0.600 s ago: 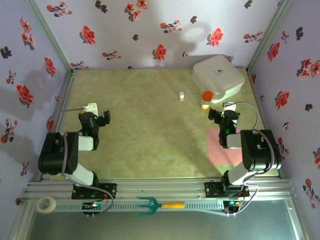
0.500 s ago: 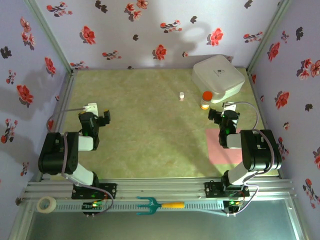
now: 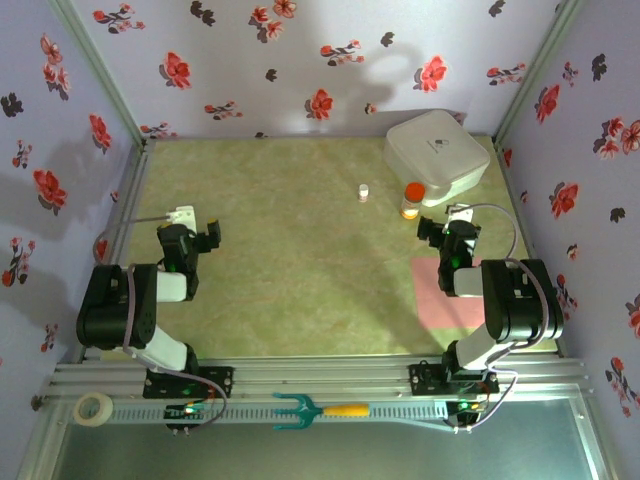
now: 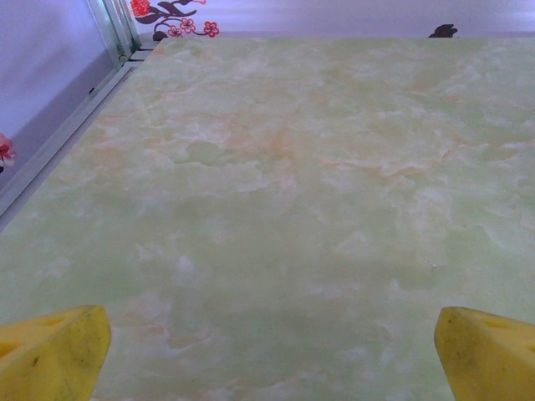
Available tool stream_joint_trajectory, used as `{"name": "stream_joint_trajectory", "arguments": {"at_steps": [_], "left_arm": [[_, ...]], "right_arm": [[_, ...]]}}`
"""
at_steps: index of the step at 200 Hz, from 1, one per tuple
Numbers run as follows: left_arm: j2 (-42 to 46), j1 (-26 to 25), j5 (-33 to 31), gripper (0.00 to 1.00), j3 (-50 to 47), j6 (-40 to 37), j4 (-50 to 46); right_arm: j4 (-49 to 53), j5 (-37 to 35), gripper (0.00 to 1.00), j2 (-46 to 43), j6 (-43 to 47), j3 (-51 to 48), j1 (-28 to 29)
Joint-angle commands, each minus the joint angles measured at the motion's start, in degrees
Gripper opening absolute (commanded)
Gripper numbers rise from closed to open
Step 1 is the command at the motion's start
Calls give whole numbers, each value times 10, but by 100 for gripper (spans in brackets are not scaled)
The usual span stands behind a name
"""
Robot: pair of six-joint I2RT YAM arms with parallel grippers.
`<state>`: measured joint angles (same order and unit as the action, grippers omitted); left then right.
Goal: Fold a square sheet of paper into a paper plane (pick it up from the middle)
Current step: Move the square sheet of paper to the center of the table.
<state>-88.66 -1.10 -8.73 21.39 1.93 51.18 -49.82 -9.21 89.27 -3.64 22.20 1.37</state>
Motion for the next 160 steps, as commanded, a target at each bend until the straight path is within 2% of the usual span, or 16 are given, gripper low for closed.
{"name": "stream_joint_trajectory", "arguments": {"at_steps": [1, 39, 77, 124, 148, 160], "left_arm": [[0, 5, 6, 100, 13, -12, -4], [2, 5, 9, 100, 6, -16, 7], [14, 1, 11, 100, -23, -17, 53], [97, 1, -14, 100, -12, -5, -45], [165, 1, -28, 100, 0, 20, -123], [198, 1, -41, 100, 4, 42, -150]], "right_arm": [[-1, -3, 99, 1, -13, 6, -4], [-7, 1, 99, 0, -12, 1, -4], [-55, 19, 99, -10, -2, -29, -3], [-64, 8, 99, -21, -1, -35, -1], [39, -17, 99, -87, -10, -15, 3], [158, -36, 99, -124, -40, 21, 3]]}}
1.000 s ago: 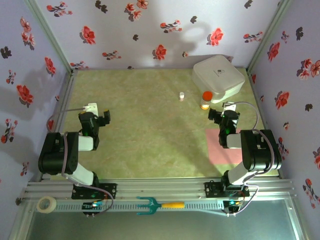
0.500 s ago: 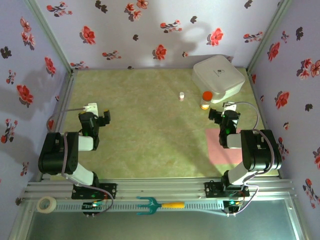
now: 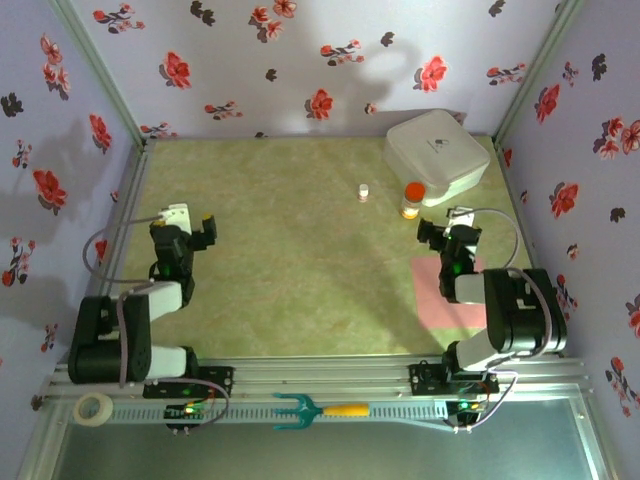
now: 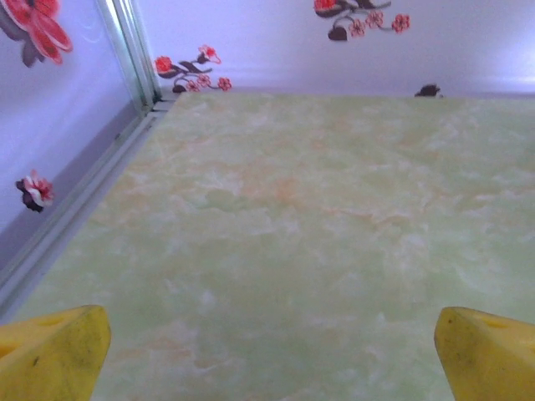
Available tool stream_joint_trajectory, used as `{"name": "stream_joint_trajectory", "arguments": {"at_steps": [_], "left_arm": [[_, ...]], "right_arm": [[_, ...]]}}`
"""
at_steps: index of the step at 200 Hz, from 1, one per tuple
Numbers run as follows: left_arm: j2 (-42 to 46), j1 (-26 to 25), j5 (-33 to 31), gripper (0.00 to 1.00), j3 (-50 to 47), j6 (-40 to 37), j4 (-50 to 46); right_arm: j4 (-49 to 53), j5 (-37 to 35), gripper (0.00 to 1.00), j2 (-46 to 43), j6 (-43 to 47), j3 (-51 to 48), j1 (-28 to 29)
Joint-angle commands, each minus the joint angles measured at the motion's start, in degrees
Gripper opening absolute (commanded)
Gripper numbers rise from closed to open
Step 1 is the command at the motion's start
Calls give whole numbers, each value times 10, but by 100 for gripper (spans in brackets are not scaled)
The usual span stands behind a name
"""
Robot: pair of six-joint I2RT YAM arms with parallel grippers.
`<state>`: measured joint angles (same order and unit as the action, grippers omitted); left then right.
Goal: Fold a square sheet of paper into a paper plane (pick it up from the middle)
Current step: Move the square sheet of paper to the center of the table.
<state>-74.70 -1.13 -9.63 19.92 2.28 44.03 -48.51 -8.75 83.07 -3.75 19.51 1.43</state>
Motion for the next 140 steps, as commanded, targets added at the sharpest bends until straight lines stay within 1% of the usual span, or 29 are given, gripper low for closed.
{"name": "stream_joint_trajectory", "arguments": {"at_steps": [1, 13, 20, 30, 40, 48, 61, 70, 78, 93, 101, 116, 124, 140], "left_arm": [[60, 2, -32, 100, 18, 40, -82], [87, 2, -35, 100, 30, 55, -122], [98, 2, -40, 100, 42, 69, -153], [107, 2, -43, 100, 65, 111, -208], [110, 2, -43, 100, 98, 152, -282], [108, 2, -33, 100, 125, 180, -336], [109, 2, 11, 100, 152, 185, -391], [114, 2, 26, 100, 153, 204, -404], [122, 3, 33, 100, 151, 244, -416], [140, 5, 71, 100, 148, 273, -444], [148, 5, 100, 100, 147, 285, -457], [157, 5, 183, 100, 143, 304, -460], [163, 5, 220, 100, 141, 326, -460], [179, -3, 270, 100, 131, 363, -462]], "right_arm": [[157, -42, 99, -65, -43, 52, 2], [278, -68, 99, -97, -87, 92, 3], [331, -83, 99, -112, -113, 110, 3], [398, -87, 99, -132, -136, 130, 4], [477, -100, 99, -152, -206, 154, 3], [525, -101, 99, -165, -244, 166, 2], [590, -80, 99, -185, -278, 181, 2], [615, -51, 99, -200, -290, 181, 1], [625, -26, 99, -218, -302, 171, 1], [648, -20, 99, -248, -354, 145, -1], [650, -2, 99, -262, -369, 131, -3], [668, 20, 99, -276, -390, 119, -4], [669, 38, 98, -279, -396, 113, -4], [676, 62, 97, -274, -406, 110, -4]]}}
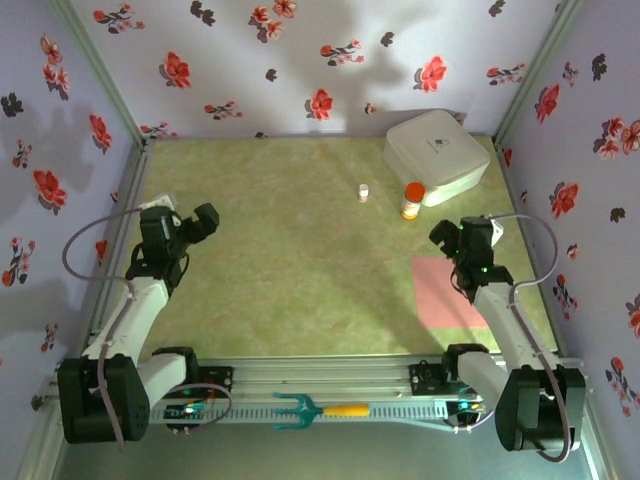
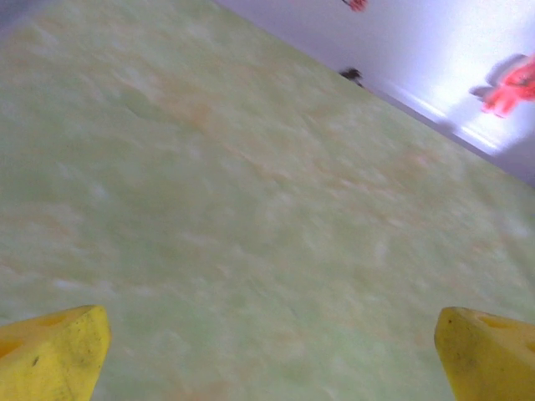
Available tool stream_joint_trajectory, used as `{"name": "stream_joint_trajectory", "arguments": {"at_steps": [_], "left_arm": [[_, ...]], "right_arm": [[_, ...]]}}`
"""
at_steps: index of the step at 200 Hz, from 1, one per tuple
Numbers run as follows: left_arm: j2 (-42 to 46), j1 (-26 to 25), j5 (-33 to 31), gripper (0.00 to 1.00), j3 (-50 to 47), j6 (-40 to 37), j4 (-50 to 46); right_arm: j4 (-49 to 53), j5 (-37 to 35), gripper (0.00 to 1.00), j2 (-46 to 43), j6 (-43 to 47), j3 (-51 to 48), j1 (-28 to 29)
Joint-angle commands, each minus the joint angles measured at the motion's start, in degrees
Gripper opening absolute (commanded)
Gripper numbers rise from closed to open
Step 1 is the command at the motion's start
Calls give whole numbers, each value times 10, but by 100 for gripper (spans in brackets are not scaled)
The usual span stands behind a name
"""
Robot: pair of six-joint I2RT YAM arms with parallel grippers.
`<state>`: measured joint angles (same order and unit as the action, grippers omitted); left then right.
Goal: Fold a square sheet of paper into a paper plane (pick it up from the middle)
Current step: Move the square sheet of paper to the center of the table.
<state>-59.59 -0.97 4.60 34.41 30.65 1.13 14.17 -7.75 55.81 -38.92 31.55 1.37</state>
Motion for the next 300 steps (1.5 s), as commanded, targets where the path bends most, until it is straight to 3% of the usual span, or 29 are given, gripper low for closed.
{"name": "stream_joint_trajectory", "arguments": {"at_steps": [1, 24, 62, 173, 214, 259, 280, 300], "left_arm": [[29, -5, 131, 100, -15, 81, -32], [60, -44, 144, 100, -44, 124, -12], [84, -115, 142, 100, -63, 124, -23], [122, -128, 120, 100, -59, 114, -59], [139, -128, 117, 100, -62, 117, -61], [154, -129, 116, 100, -71, 126, -61], [157, -128, 118, 100, -72, 126, -63], [154, -129, 123, 100, -71, 128, -60]], "right_arm": [[51, 53, 97, 0, -54, -11, -3], [68, 81, 95, 24, -75, -8, -4], [88, 119, 93, 70, -84, -3, -4], [29, 171, 86, 126, -153, -57, 21], [-20, 141, 86, 130, -287, -70, 123], [-121, -1, 86, 140, -565, -85, 329], [-154, -33, 86, 182, -624, -56, 392], [-137, -14, 85, 219, -575, 11, 411]]}}
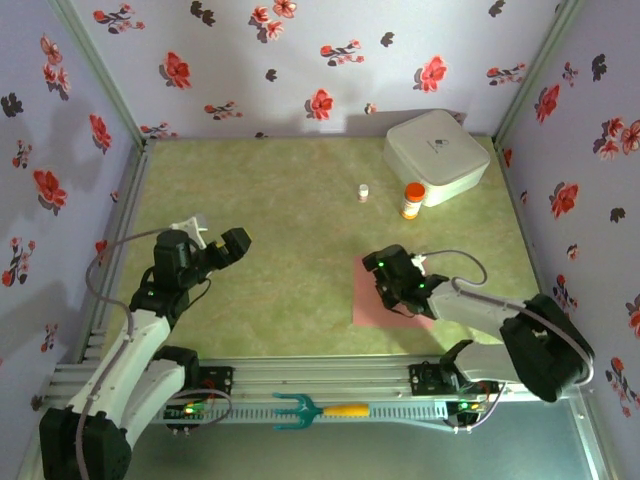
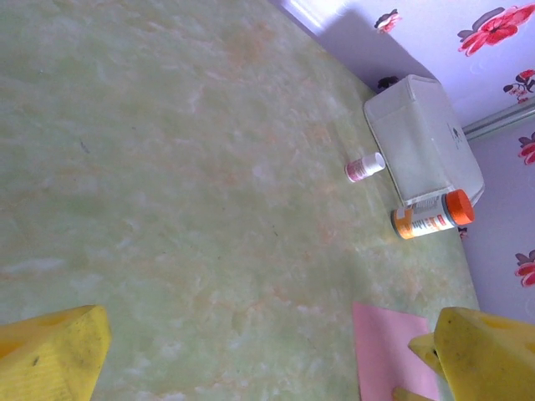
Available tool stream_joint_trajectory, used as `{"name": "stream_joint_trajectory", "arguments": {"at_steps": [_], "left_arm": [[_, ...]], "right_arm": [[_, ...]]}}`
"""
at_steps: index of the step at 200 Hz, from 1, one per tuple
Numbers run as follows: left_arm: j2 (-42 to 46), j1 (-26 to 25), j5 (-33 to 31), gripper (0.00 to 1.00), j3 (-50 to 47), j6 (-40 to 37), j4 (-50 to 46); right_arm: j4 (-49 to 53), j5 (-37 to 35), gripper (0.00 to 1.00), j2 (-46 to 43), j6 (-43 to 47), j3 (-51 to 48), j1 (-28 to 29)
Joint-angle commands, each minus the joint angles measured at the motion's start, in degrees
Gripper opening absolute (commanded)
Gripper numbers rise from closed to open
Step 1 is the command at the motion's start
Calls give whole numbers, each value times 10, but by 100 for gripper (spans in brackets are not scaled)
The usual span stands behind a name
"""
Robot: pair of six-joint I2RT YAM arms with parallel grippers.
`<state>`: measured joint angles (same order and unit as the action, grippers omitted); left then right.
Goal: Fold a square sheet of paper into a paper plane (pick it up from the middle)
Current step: Move the square sheet of paper to the center of the table.
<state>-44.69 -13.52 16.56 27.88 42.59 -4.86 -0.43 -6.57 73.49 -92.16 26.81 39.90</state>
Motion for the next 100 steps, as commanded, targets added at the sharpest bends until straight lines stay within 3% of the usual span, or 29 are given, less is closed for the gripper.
{"name": "stream_joint_trajectory", "arguments": {"at_steps": [1, 34, 59, 76, 100], "left_arm": [[5, -4, 4, 100, -5, 8, 0], [-8, -20, 17, 100, 2, 4, 1], [-28, -47, 21, 100, 12, -5, 5], [-48, -73, 21, 100, 21, -15, 6], [-76, -110, 22, 100, 37, -26, 6]], "right_arm": [[12, -25, 85, 42, -38, 62, 27], [151, -30, 84, 17, 142, 138, 3], [238, 10, 85, -8, 260, 139, -63], [239, 62, 84, -18, 350, 124, -108], [274, 68, 83, -26, 410, 116, -134]]}}
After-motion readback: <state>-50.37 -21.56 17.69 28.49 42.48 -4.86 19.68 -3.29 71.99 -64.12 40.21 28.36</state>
